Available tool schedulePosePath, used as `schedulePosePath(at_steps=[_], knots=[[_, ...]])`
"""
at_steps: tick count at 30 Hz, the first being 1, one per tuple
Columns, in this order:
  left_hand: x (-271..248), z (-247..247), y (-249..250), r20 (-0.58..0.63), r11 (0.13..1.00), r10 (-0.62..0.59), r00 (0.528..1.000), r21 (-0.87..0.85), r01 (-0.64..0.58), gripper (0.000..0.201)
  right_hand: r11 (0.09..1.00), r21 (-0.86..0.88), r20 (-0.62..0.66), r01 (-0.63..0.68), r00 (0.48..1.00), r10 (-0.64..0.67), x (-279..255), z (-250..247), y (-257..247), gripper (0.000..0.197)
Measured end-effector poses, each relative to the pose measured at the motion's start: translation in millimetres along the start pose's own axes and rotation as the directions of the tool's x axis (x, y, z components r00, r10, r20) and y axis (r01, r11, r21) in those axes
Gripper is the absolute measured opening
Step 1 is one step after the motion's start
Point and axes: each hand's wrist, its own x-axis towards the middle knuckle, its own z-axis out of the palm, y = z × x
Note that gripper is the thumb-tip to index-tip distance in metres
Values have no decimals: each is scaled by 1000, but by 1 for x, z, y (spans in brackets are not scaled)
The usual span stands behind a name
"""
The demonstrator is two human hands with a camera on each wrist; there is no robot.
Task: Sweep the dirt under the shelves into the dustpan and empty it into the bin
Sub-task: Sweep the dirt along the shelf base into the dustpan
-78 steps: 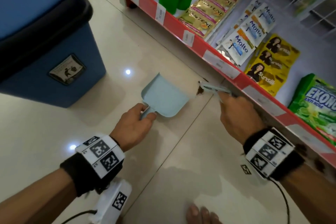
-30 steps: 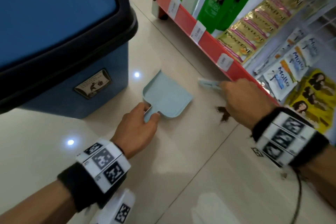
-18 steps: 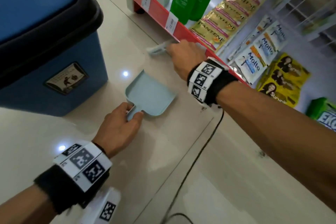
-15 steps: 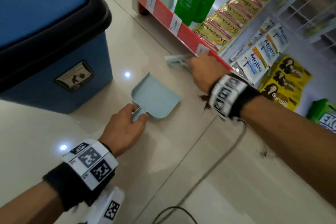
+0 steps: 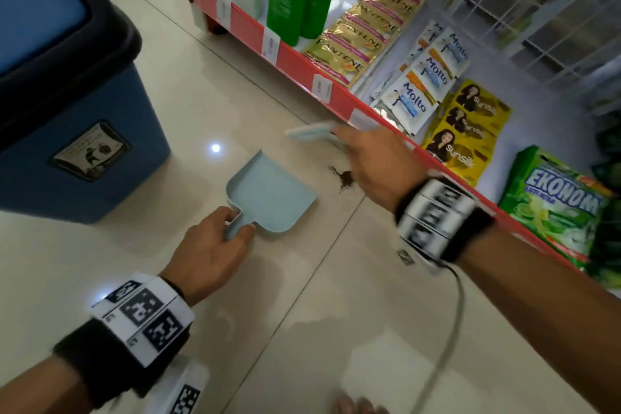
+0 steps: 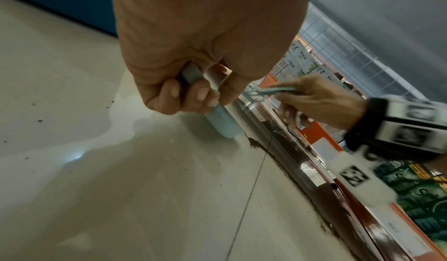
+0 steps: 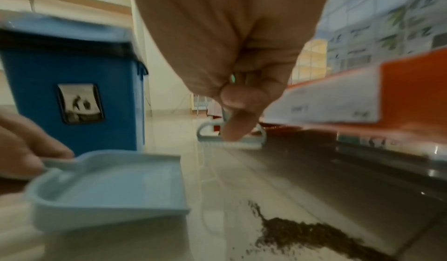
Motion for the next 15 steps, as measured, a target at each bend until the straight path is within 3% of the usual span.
schedulePosePath(at_steps=[3, 6, 11, 15], knots=[[-4, 0, 0, -13, 1000, 9, 1000, 25, -9, 23, 998, -33, 39, 63, 997, -61, 28, 14, -17, 45], [-7, 1, -1, -13, 1000, -6, 1000, 15, 6, 24, 994, -61, 92, 86, 993, -80, 27, 20, -1, 43], [-7, 7, 2, 13, 1000, -8, 1000, -11, 8, 23, 991, -79, 230, 111, 969, -91, -35, 11, 62, 42], [-5, 11, 8, 30, 1000, 7, 1000, 10, -8, 22, 998, -20, 186, 53, 981, -49, -77, -3, 86, 36]])
